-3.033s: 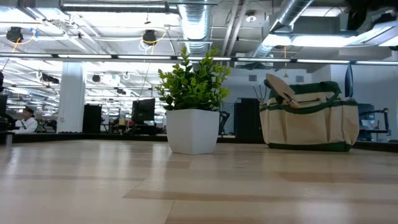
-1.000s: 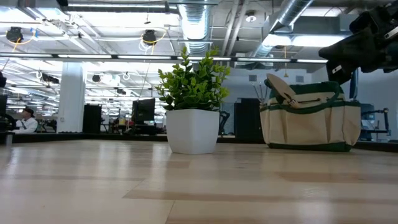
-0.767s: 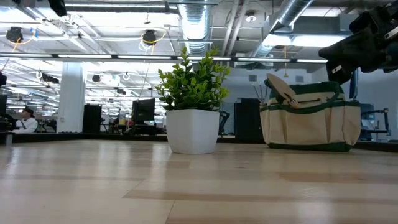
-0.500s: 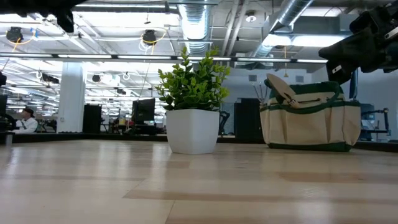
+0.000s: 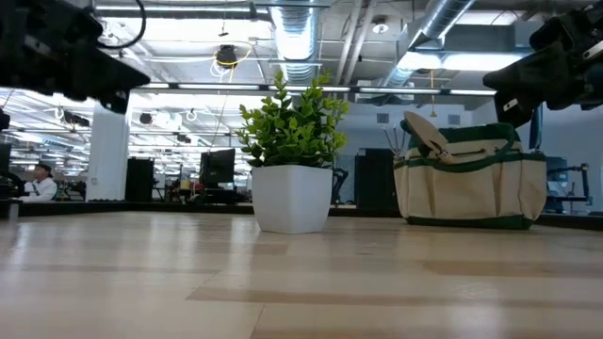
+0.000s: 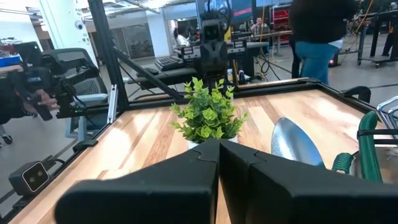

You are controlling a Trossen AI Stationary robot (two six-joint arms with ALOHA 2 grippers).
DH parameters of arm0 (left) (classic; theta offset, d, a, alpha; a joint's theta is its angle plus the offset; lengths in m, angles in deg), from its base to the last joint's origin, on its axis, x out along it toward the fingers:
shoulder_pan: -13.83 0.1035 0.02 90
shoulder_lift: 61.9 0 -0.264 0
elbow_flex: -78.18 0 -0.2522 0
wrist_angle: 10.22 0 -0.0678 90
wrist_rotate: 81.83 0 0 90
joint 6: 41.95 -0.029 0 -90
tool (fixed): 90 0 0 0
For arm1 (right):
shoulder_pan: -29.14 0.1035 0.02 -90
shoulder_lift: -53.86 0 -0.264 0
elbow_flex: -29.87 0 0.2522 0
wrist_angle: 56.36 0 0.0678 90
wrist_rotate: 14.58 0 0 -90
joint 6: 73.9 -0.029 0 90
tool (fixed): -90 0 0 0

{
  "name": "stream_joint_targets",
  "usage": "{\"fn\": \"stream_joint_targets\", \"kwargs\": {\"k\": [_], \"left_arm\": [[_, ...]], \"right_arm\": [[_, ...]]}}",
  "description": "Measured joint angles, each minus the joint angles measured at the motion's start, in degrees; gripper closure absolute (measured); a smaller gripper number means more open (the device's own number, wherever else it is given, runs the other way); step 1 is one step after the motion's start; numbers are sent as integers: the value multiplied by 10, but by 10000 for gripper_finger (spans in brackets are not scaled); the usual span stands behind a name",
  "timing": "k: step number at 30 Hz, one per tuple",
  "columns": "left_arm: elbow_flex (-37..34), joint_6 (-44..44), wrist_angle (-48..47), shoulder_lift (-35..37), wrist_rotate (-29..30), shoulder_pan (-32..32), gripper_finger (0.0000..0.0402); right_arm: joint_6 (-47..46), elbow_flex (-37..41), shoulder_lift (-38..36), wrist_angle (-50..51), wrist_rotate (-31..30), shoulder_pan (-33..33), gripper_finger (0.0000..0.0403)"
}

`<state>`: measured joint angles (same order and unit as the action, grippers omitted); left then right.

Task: Pick & Place Garden tools in Gardening bag
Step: Return to Home Position

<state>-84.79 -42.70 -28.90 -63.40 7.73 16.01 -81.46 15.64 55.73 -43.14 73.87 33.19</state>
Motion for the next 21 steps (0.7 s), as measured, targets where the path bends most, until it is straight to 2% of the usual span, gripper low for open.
{"fn": "stream_joint_targets", "kwargs": {"k": [5, 21], "left_arm": [[-11, 30, 18, -16, 1, 0, 400], [-12, 29, 25, -83, 1, 0, 400]], "right_arm": [[0, 0, 0, 0, 0, 0, 403], [0, 0, 0, 0, 0, 0, 403]]}}
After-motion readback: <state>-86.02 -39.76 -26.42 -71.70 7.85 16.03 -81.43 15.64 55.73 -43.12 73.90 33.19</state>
